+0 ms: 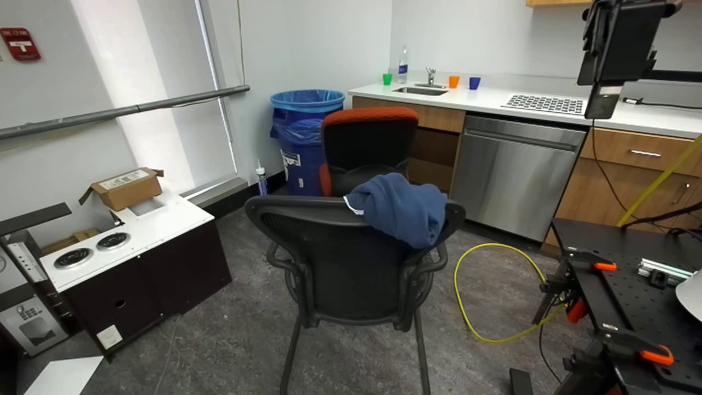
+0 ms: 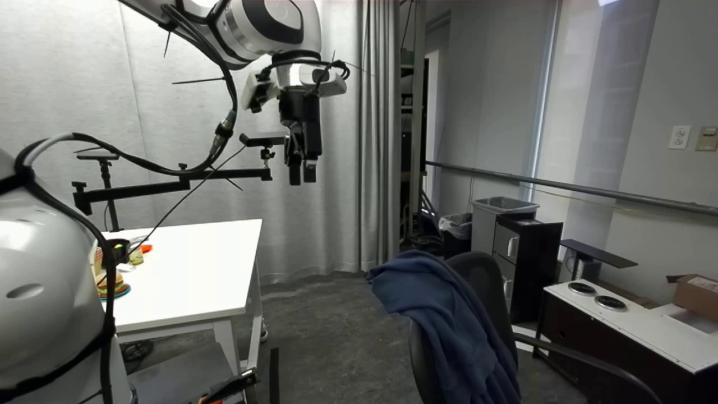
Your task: Readjust the hoodie on the chair
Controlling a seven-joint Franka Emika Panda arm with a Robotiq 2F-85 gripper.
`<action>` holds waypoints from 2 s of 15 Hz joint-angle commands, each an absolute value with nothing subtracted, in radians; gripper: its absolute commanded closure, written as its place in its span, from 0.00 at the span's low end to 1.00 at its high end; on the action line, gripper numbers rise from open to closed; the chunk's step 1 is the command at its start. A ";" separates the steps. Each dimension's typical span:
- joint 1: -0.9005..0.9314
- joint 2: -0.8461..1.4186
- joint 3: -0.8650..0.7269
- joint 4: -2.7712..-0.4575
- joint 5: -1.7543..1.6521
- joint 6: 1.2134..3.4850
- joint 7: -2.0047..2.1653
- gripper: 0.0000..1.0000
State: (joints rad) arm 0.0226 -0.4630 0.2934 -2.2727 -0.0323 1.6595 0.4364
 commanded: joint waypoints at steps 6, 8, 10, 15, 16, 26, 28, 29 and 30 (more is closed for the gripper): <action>0.047 -0.459 0.274 -2.271 -0.041 1.657 0.445 0.00; 0.047 -0.459 0.274 -2.271 -0.041 1.657 0.445 0.00; 0.047 -0.459 0.274 -2.271 -0.041 1.657 0.445 0.00; 0.047 -0.459 0.274 -2.271 -0.041 1.657 0.445 0.00; 0.047 -0.459 0.274 -2.271 -0.041 1.657 0.445 0.00; 0.033 -0.473 0.228 -2.334 -0.048 1.737 0.430 0.00; 0.021 -0.459 0.201 -2.348 -0.071 1.793 0.406 0.00; 0.014 -0.451 0.189 -2.356 -0.090 1.827 0.396 0.00; 0.005 -0.434 0.172 -2.361 -0.110 1.863 0.377 0.00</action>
